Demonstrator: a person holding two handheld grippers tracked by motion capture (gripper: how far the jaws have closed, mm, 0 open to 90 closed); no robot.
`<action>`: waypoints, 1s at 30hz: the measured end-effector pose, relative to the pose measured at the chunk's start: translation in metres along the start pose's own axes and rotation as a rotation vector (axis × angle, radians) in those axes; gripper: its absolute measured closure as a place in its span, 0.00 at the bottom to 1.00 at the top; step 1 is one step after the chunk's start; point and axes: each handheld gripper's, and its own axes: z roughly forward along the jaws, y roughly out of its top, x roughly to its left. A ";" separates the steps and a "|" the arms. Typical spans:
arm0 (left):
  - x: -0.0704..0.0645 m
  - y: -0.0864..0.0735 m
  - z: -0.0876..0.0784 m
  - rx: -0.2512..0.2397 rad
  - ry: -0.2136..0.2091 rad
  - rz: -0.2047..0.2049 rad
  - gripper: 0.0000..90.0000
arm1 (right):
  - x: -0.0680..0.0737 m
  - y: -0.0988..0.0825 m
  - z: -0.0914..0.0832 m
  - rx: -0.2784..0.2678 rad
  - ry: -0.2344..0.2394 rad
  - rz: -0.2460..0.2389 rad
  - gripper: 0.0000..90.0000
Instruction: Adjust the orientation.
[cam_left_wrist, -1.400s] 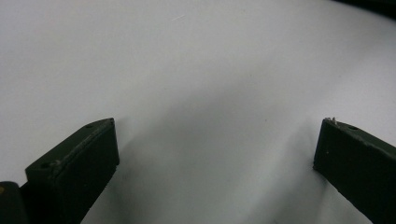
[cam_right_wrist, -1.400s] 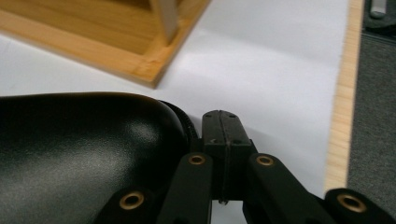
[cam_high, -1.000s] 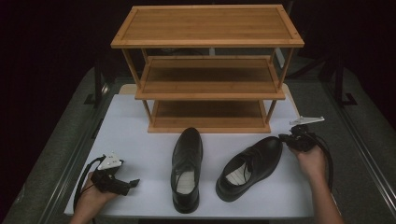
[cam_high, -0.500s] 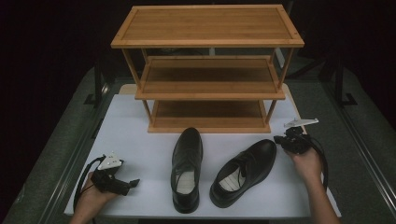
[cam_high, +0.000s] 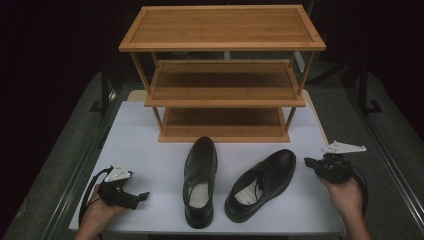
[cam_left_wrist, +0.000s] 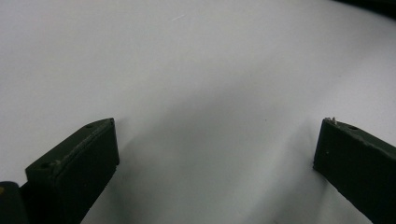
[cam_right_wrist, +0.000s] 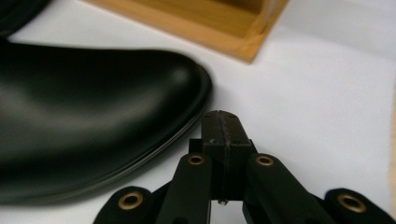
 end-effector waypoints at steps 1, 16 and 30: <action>0.000 0.000 0.000 0.000 0.000 0.000 0.00 | 0.004 -0.003 -0.002 0.004 0.005 -0.001 1.00; 0.000 0.000 0.000 0.000 0.000 0.000 0.00 | 0.055 -0.035 -0.005 0.029 0.127 -0.050 1.00; 0.000 0.000 0.000 0.000 0.000 -0.001 0.00 | 0.067 -0.038 0.008 0.082 0.168 -0.087 1.00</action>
